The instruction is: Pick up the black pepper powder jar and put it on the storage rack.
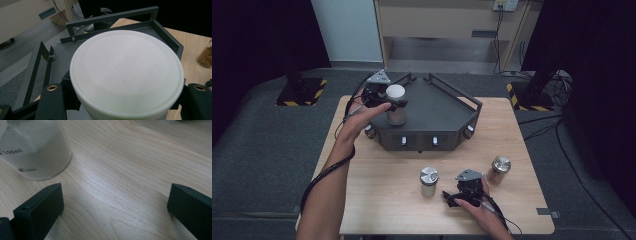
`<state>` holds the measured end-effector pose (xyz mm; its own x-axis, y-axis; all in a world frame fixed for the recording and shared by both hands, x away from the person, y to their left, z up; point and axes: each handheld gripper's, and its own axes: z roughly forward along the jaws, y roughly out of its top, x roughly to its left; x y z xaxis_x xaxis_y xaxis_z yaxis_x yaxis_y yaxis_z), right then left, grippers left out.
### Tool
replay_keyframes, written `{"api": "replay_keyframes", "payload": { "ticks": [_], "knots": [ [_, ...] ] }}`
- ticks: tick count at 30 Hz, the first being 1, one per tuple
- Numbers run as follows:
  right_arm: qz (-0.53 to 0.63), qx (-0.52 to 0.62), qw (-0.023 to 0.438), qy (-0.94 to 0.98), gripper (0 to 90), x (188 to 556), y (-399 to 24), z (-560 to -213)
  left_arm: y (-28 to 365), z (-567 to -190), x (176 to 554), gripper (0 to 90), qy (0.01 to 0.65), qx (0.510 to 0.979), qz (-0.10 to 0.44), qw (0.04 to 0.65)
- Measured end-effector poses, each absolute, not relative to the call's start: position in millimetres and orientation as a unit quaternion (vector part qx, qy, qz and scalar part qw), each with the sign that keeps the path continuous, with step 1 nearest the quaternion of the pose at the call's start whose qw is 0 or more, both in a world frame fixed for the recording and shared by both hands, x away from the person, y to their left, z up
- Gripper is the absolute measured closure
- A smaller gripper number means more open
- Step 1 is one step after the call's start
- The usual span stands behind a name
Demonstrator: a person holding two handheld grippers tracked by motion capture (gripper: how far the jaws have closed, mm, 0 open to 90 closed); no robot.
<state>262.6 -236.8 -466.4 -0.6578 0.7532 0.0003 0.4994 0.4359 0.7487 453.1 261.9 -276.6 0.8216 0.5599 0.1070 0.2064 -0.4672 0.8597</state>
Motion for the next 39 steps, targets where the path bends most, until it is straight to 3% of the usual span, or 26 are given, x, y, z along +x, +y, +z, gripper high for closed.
{"api": "replay_keyframes", "payload": {
  "ticks": [39],
  "knots": [
    [0.374, 0.378, 0.169, 0.83, 0.7, 263, -237, -466, 262, -286, 452, 30.8, 0.25, 0.831, 0.189, 0.46]
  ]
}}
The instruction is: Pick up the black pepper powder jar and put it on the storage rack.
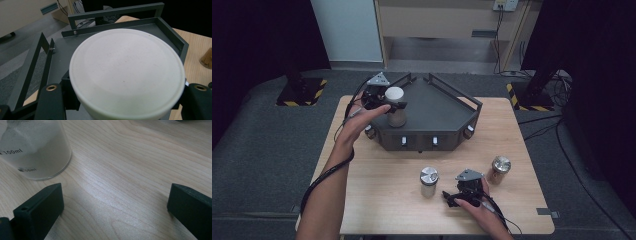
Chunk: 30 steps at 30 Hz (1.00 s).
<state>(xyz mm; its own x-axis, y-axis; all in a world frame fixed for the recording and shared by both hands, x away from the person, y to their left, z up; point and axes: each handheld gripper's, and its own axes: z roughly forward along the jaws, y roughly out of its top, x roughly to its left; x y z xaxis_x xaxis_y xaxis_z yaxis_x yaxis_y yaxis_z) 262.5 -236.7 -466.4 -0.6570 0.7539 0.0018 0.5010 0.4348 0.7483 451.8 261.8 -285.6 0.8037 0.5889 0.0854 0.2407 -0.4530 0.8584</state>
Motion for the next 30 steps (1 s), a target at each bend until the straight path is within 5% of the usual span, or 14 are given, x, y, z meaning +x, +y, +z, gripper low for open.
{"api": "replay_keyframes", "payload": {
  "ticks": [7, 13, 30],
  "knots": [
    [0.374, 0.378, 0.169, 0.83, 0.7, 263, -237, -466, 261, -283, 443, 9.6, 0.26, 0.829, 0.212, 0.447],
    [0.374, 0.378, 0.169, 0.83, 0.7, 263, -237, -466, 264, -282, 433, 1.3, 0.262, 0.828, 0.223, 0.442],
    [0.373, 0.377, 0.17, 0.83, 0.7, 263, -237, -466, 281, -285, 398, 0.7, 0.279, 0.818, 0.252, 0.436]
  ]
}}
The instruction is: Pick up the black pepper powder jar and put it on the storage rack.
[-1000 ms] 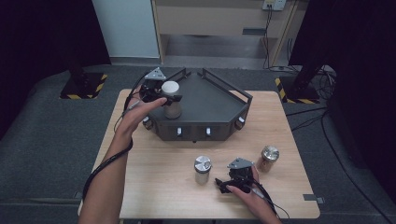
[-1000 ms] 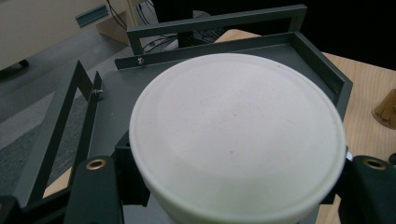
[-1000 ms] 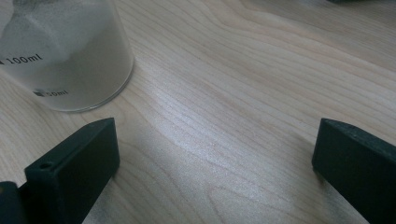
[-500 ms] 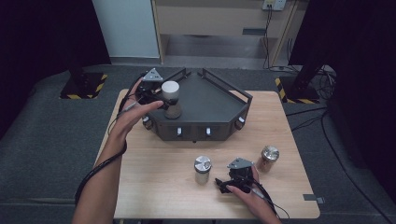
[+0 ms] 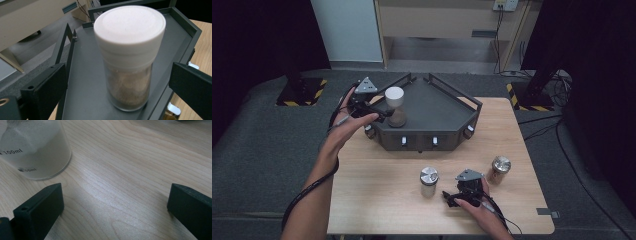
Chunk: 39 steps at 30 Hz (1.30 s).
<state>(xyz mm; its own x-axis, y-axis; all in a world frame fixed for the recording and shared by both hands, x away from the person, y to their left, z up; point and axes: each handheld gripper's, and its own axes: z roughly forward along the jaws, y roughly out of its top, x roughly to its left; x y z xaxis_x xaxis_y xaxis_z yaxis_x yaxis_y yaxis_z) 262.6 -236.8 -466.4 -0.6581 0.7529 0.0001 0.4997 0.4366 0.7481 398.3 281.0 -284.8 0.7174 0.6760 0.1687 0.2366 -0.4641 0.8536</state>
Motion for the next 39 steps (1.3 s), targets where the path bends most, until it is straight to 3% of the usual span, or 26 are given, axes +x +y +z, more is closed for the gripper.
{"api": "replay_keyframes", "payload": {
  "ticks": [39],
  "knots": [
    [0.374, 0.377, 0.17, 0.83, 0.7, 263, -237, -466, 299, -346, 320, 0.8, 0.321, 0.819, 0.236, 0.413]
  ]
}}
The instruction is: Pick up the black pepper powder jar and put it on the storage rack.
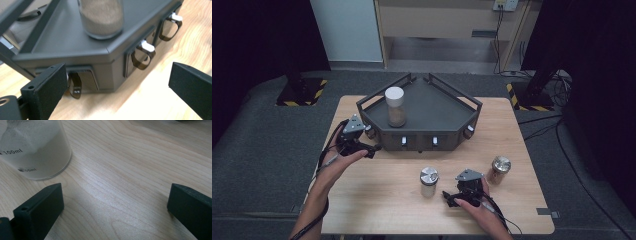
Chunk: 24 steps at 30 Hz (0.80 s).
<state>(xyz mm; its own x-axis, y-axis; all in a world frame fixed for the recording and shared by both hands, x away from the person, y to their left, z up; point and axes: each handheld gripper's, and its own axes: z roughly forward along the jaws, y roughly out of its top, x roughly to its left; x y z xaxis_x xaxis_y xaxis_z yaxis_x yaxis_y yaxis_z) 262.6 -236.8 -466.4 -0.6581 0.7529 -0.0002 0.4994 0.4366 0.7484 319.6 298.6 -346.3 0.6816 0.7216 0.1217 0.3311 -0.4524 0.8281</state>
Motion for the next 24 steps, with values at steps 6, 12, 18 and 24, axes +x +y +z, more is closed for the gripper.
{"api": "replay_keyframes", "payload": {
  "ticks": [6, 12, 18, 24],
  "knots": [
    [0.374, 0.377, 0.17, 0.83, 0.7, 263, -237, -466, 301, -357, 308, 0.8, 0.329, 0.817, 0.234, 0.413],
    [0.374, 0.377, 0.17, 0.83, 0.7, 263, -237, -466, 296, -367, 299, 0.8, 0.336, 0.817, 0.227, 0.409],
    [0.374, 0.377, 0.17, 0.83, 0.7, 263, -237, -466, 291, -382, 290, 0.8, 0.338, 0.817, 0.217, 0.414],
    [0.374, 0.377, 0.17, 0.83, 0.7, 263, -237, -466, 292, -395, 283, 1.0, 0.344, 0.815, 0.214, 0.414]
  ]
}}
